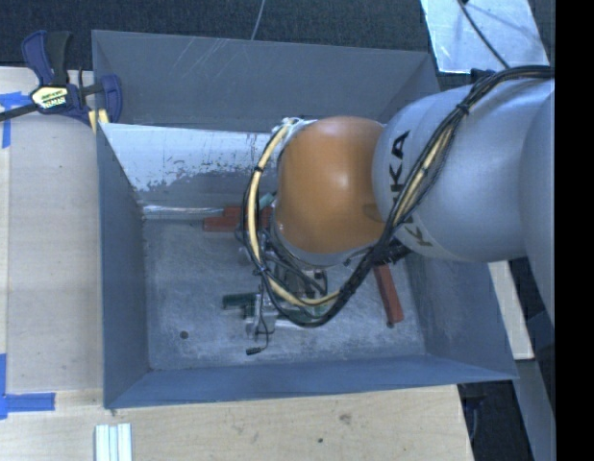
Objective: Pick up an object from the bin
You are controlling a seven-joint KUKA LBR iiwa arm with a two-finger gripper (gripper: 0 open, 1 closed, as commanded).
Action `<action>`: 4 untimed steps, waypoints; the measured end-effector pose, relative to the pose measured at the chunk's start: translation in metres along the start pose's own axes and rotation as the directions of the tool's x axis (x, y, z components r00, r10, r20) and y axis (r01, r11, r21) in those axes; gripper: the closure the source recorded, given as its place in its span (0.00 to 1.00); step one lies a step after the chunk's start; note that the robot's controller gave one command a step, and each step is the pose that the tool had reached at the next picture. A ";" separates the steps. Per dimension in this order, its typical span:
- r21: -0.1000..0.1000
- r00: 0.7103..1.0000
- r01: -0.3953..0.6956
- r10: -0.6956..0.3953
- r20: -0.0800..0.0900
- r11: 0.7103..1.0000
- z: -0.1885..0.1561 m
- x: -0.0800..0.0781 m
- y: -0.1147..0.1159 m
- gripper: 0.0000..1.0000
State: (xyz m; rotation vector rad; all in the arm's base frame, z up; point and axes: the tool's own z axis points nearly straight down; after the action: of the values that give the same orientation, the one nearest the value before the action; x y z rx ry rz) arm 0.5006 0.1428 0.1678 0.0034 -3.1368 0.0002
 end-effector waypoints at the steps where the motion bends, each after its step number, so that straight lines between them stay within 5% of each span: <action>1: -0.001 1.000 -0.004 0.004 0.007 1.000 -0.003 -0.002 -0.001 1.00; 2: -0.001 1.000 -0.004 0.004 0.007 1.000 -0.003 -0.002 -0.001 1.00; 4: -0.002 0.977 -0.214 0.214 0.005 0.977 0.007 -0.015 0.031 1.00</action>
Offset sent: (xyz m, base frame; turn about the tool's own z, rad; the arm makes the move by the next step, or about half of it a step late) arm 0.0000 0.0000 0.0000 0.0000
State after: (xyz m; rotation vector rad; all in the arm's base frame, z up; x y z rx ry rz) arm 0.5151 0.1734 0.1609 -0.3348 -3.1244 -0.0010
